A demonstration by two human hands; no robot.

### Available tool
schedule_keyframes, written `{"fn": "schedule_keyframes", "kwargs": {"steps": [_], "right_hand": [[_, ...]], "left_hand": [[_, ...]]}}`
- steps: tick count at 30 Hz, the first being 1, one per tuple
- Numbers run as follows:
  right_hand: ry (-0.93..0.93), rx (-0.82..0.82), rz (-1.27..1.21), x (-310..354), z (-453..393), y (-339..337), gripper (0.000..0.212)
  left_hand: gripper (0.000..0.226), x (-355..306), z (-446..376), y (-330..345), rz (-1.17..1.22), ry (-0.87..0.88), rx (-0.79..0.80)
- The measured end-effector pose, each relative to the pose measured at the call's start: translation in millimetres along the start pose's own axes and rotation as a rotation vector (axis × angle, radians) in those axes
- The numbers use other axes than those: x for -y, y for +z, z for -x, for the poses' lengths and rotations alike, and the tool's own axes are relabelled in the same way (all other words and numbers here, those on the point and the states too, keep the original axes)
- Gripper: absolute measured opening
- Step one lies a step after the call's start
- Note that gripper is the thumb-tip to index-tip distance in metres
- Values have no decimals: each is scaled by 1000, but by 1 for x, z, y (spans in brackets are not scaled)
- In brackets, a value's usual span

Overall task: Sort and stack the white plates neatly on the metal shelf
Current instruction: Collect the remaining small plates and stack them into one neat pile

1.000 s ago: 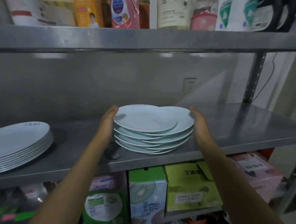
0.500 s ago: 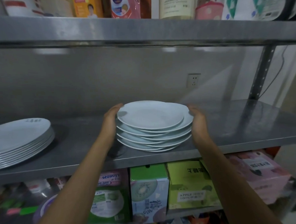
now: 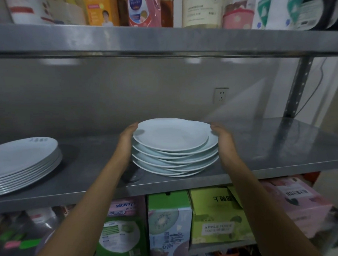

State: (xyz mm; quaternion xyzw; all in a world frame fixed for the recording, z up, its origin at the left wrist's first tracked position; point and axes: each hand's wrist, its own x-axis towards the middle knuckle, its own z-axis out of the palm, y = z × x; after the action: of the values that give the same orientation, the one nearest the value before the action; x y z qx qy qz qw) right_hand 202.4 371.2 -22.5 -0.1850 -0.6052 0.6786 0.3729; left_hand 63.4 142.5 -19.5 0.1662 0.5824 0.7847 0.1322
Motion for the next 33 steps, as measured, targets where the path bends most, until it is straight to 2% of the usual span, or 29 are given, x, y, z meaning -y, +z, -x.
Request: {"fn": "schedule_keyframes", "kwargs": {"steps": [2,12,19,24,26,31,33], "right_hand": [[5,-13,3,-3,1,2,44],[83,-105,-8,-4,4,12,39],[92,-158,-24,-9,19,28,34],[81,-111,104,-3,25,23,33],[36,-99,171,-1,23,16,26],[100,-42,110,4,11,13,15],[152,-23,50,0,10,14,27]], "left_hand": [[41,1,2,1,3,-20,-41],[40,5,3,5,-6,-35,-111],[40,17,4,10,-19,18,-128],[40,12,2,6,-116,-14,-37],[46,9,-1,4,-146,-38,-44],[52,9,-6,8,-136,-77,-19],[52,11,-5,11,-158,-70,-1]]}}
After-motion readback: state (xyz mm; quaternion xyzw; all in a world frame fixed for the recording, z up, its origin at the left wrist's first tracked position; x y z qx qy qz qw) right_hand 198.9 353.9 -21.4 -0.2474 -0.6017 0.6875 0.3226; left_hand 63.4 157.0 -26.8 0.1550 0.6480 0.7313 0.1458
